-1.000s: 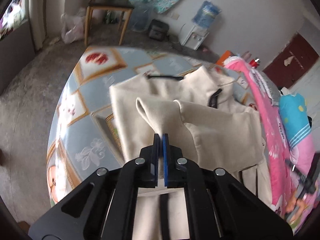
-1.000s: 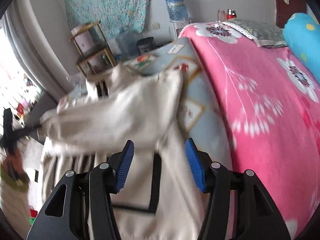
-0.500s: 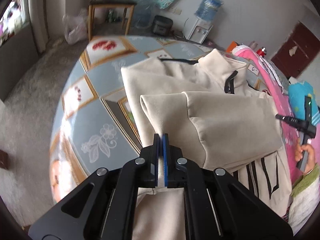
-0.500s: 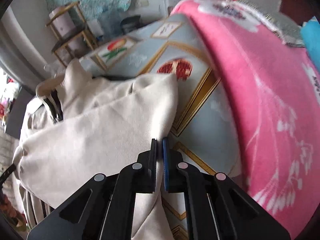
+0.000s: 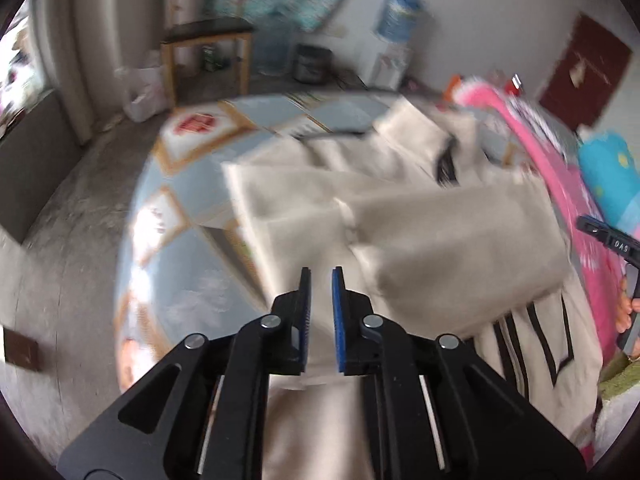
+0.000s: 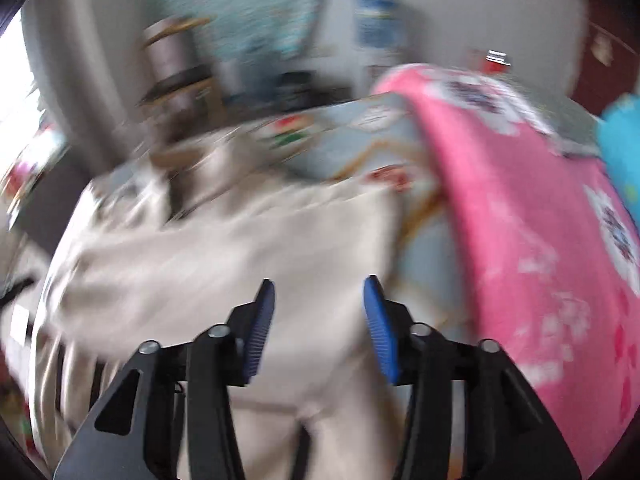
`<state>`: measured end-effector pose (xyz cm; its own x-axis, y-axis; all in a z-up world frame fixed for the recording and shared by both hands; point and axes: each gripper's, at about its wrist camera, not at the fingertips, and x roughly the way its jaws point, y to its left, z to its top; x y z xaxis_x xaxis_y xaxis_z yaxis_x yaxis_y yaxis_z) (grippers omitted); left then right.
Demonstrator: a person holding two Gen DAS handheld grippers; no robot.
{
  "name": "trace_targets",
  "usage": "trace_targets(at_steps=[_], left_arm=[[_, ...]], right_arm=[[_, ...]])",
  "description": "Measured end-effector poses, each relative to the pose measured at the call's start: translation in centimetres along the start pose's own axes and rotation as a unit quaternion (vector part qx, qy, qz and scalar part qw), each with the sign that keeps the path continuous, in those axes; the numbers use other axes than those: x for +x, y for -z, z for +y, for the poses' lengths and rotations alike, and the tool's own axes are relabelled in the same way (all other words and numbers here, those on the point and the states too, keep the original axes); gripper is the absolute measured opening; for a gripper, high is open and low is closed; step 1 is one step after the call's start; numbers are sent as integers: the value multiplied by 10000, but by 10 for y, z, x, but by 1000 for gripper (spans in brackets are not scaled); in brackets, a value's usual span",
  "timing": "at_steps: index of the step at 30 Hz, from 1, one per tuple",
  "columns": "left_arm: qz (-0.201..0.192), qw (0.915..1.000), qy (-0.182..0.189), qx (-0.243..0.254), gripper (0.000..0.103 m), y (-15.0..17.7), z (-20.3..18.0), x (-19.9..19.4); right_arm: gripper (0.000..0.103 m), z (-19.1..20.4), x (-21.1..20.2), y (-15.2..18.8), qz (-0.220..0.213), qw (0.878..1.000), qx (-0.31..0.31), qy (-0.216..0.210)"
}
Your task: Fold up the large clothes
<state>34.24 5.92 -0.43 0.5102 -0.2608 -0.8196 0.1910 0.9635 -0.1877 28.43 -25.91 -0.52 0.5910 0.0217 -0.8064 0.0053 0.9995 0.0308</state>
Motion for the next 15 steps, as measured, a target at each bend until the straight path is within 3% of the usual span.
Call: trace_targets(at_steps=[1, 3, 6, 8, 10, 12, 15], left_arm=[[276, 9995, -48, 141, 31, 3, -11, 13], [663, 9973, -223, 228, 39, 12, -19, 36], [553, 9983, -192, 24, 41, 16, -13, 32], [323, 9994, -147, -59, 41, 20, -7, 4], [95, 9998, -145, 25, 42, 31, -4, -26], [-59, 10000, -31, 26, 44, 48, -2, -53], [-73, 9998, 101, 131, 44, 83, -8, -73]], right_arm=[[47, 14, 15, 10, 226, 9995, -192, 77], [47, 24, 41, 22, 645, 9971, -314, 257], [47, 21, 35, 25, 651, 9973, -154, 293], [47, 19, 7, 26, 472, 9986, -59, 210], [55, 26, -26, 37, 258, 9995, -146, 45], [63, 31, -49, 58, 184, 9996, -209, -67], [63, 48, -68, 109, 379, 9988, -244, -207]])
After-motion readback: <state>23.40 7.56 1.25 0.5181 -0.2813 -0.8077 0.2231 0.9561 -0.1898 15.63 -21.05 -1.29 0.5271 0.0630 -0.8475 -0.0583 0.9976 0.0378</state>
